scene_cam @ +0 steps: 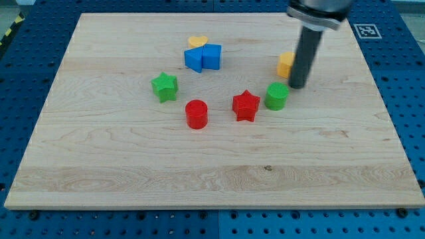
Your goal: Push the yellow hexagon towards a group of blocks
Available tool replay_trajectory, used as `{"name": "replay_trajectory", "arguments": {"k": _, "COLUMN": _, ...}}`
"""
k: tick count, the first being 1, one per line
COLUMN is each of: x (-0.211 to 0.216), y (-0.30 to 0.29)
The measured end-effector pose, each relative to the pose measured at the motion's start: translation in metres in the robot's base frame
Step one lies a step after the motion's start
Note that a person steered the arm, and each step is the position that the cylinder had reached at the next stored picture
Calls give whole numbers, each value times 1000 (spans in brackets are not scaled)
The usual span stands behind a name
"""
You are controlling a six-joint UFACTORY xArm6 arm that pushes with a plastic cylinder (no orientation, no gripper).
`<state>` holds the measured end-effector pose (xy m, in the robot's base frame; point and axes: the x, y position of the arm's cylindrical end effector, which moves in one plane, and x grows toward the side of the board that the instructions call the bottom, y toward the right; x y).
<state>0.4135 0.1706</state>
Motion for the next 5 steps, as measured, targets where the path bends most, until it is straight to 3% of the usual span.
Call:
{"name": "replay_trajectory", "arguments": {"k": 1, "x": -24, "y": 34}}
{"name": "replay_trajectory", "arguments": {"k": 2, "x": -48, "y": 28}}
{"name": "replay_trajectory", "arguments": {"k": 5, "x": -48, "y": -82}}
